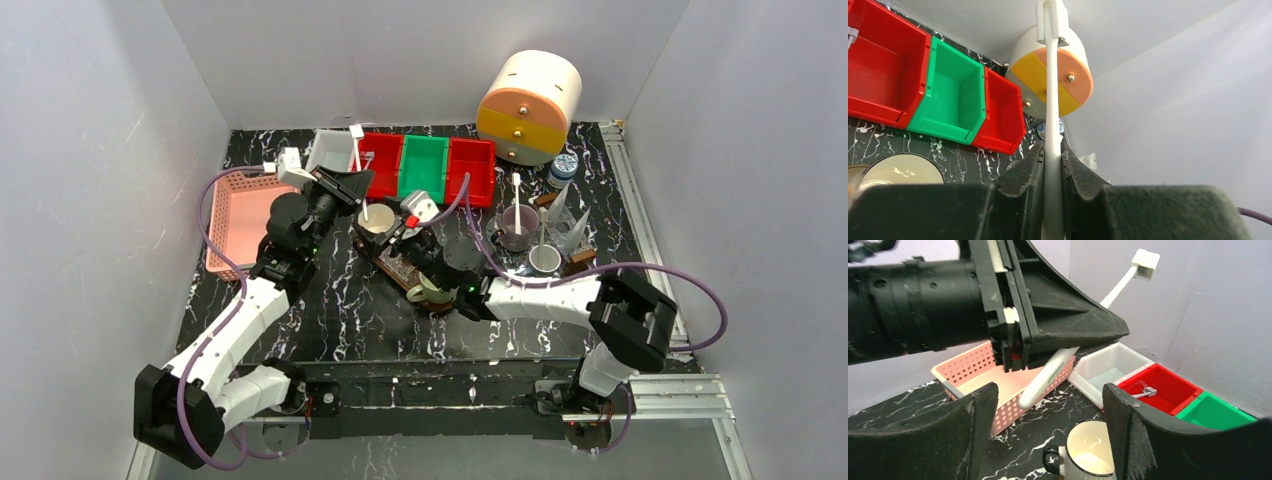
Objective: Prepare toiletry sets of a toothbrush and toothpaste on the tray
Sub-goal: Pick up the toothbrush from the storage box.
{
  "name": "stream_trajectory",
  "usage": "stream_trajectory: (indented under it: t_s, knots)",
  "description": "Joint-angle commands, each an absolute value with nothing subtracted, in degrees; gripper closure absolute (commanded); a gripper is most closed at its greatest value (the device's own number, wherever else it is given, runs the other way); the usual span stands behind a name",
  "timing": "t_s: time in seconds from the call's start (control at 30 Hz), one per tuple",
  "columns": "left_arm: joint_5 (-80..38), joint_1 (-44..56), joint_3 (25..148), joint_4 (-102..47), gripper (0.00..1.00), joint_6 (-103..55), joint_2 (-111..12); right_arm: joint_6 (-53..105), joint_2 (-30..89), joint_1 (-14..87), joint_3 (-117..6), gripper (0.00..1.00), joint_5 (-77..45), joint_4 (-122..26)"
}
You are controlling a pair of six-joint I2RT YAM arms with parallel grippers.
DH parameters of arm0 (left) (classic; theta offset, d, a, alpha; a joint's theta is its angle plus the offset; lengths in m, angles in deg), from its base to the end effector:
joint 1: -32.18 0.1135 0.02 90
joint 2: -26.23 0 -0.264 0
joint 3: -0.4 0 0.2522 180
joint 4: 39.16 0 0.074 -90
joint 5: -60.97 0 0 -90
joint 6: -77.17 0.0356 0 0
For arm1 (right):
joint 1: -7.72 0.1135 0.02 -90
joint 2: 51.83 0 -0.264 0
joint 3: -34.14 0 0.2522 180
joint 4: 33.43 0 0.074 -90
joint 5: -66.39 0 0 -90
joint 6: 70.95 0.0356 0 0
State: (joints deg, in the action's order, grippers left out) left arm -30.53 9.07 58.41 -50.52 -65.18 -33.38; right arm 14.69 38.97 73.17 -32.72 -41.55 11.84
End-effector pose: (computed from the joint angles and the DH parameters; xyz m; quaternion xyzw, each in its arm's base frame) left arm 0.2271 -0.0959 0.3528 -0.1723 0.6209 -0.4612 0.6099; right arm 0.1573 0.3181 0.3144 -0.2132 0.5306 0.3388 0.7472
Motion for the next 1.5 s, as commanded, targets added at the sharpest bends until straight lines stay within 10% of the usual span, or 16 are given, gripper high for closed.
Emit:
stream_trajectory:
  t_s: [0.0,0.43,0.73,1.17,1.47]
  knots:
    - [-32.7,8.5,57.3,-53.3,1.00,-65.9,-30.7,9.7,41.0,74.2,-36.2,0.20,-47.4,16.7]
    - [-34.7,7.1,53.5,-55.5,1.00,-64.3,-27.8,7.4,41.3,75.4,-36.0,0.55,-49.7,19.5]
    - [-33.0,6.8,52.0,-57.5,1.00,-64.4,-26.0,9.6,40.7,75.4,-36.6,0.59,-61.3,17.4]
    - [-32.3,6.2,52.7,-55.3,1.00,-64.1,-27.7,2.9,40.1,75.4,-36.3,0.61,-47.8,17.8]
    - [-32.3,5.9,55.8,-49.0,1.00,-61.7,-27.4,-1.1,40.6,75.4,-36.0,0.96,-48.6,17.5]
